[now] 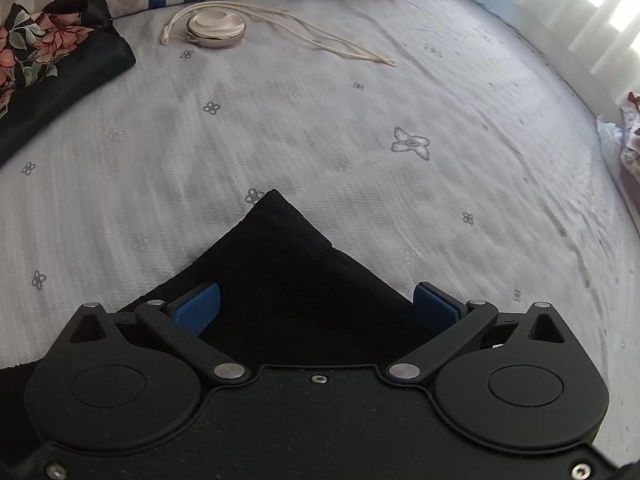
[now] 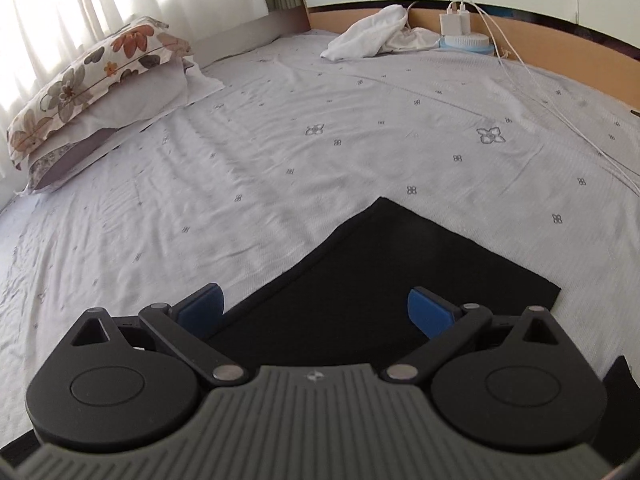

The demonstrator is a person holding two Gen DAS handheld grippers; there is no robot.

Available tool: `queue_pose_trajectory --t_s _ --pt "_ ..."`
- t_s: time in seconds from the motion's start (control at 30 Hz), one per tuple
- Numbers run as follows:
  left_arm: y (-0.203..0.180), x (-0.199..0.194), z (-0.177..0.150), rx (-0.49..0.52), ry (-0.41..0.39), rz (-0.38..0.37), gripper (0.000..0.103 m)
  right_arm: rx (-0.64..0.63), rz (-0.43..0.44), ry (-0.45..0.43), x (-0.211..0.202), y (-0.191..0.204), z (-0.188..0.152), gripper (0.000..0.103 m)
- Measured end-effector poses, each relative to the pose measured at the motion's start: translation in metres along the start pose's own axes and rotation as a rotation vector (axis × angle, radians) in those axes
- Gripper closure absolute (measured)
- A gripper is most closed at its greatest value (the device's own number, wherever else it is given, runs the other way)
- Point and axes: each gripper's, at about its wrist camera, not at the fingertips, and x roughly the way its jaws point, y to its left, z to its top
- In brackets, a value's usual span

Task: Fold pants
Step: 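Close left gripper on the waistband corner while right gripper pinches the leg hem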

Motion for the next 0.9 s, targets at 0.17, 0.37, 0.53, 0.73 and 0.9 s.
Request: queue_pose_trajectory --t_s 0.17,0.37,0.53,0.73,0.9 --pt "-0.016 0.010 0.003 0.003 -0.003 0.111 0.000 0.030 -0.109 -0.017 0.043 0.007 0.000 0.000" --pt "-0.030 0.017 -0.003 0.040 -0.047 0.204 0.000 0.159 -0.154 0.018 0.088 0.009 -0.003 0.000" --pt "-0.038 0.021 -0.012 0.088 -0.117 0.246 0.000 0.161 -0.232 0.045 0.116 0.019 -0.001 0.000" --pt "-0.039 0.022 -0.023 0.144 -0.190 0.245 0.000 0.088 -0.335 0.120 0.140 0.037 0.006 0.000" --pt "-0.036 0.019 -0.034 0.169 -0.237 0.235 0.004 0.101 -0.302 0.163 0.140 0.028 0.012 0.001"
